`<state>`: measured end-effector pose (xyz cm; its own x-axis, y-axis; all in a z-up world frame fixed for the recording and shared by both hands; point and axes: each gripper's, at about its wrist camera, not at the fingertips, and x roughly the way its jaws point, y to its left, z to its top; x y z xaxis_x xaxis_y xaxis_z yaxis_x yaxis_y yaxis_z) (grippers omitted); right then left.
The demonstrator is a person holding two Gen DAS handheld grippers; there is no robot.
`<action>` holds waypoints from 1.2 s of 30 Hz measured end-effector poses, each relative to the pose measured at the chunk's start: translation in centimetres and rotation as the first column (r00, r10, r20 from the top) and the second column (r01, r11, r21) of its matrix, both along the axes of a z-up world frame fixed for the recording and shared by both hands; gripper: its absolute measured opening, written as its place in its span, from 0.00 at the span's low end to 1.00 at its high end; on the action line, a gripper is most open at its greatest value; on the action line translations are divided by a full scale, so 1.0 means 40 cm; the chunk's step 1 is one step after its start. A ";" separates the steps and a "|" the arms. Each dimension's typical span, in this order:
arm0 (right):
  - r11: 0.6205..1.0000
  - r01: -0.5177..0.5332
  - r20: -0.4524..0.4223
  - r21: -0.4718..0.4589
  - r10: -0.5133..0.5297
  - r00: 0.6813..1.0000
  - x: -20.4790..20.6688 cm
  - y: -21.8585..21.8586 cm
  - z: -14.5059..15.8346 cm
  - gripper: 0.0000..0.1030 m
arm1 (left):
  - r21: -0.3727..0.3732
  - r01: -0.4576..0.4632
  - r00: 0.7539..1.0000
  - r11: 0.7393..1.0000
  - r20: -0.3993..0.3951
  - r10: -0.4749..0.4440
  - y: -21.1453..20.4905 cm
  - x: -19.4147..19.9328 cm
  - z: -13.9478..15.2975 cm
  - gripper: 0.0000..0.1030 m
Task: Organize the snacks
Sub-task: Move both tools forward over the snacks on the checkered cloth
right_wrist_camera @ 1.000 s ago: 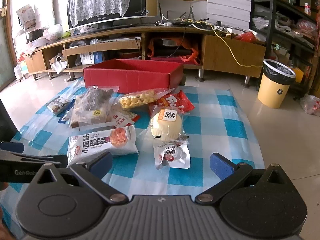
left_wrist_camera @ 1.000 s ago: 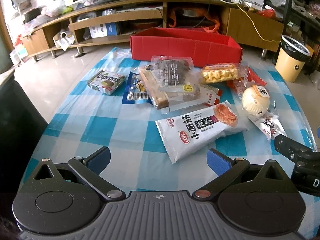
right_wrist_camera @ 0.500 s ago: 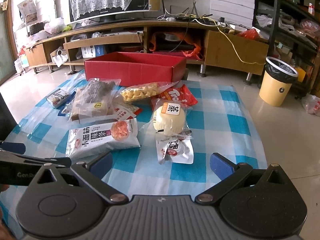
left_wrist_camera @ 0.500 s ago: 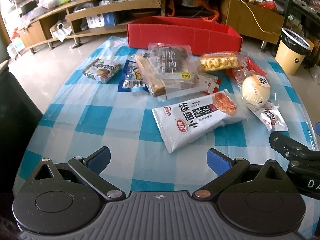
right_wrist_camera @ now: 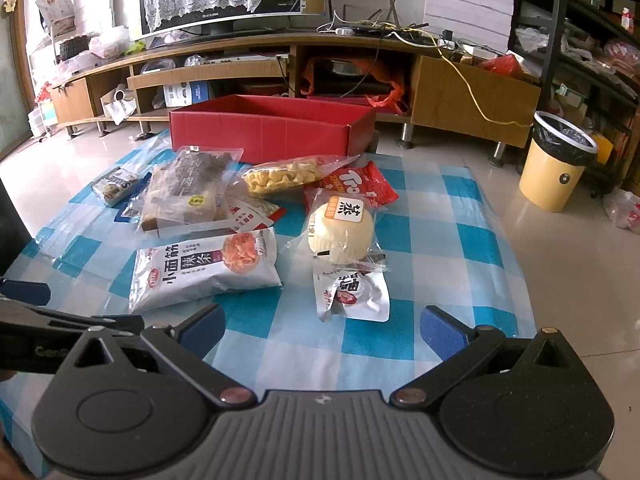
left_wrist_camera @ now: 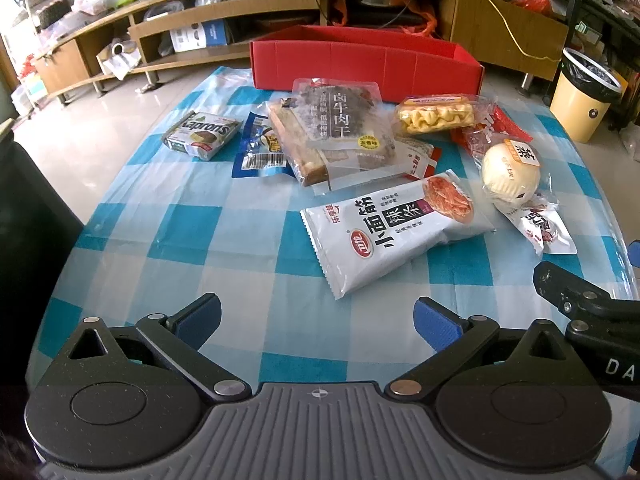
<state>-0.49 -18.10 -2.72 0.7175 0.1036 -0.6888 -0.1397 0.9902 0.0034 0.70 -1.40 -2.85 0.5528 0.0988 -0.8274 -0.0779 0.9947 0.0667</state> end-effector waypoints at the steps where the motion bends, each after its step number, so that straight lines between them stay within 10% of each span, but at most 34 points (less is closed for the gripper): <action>1: 1.000 0.001 -0.002 0.001 -0.001 1.000 0.001 -0.001 -0.001 0.99 | 0.000 0.000 1.000 1.000 0.000 0.000 0.000 0.000 0.000 1.00; 36: 0.999 0.029 -0.075 -0.024 -0.031 0.997 0.016 -0.008 -0.028 0.99 | 0.011 -0.008 0.999 1.000 -0.033 0.008 -0.006 0.000 -0.014 1.00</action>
<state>0.16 -18.41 -3.86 0.6661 0.0667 -0.7428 -0.1104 0.9938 -0.0097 0.69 -1.66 -3.43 0.5241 0.1124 -0.8442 -0.0832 0.9933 0.0806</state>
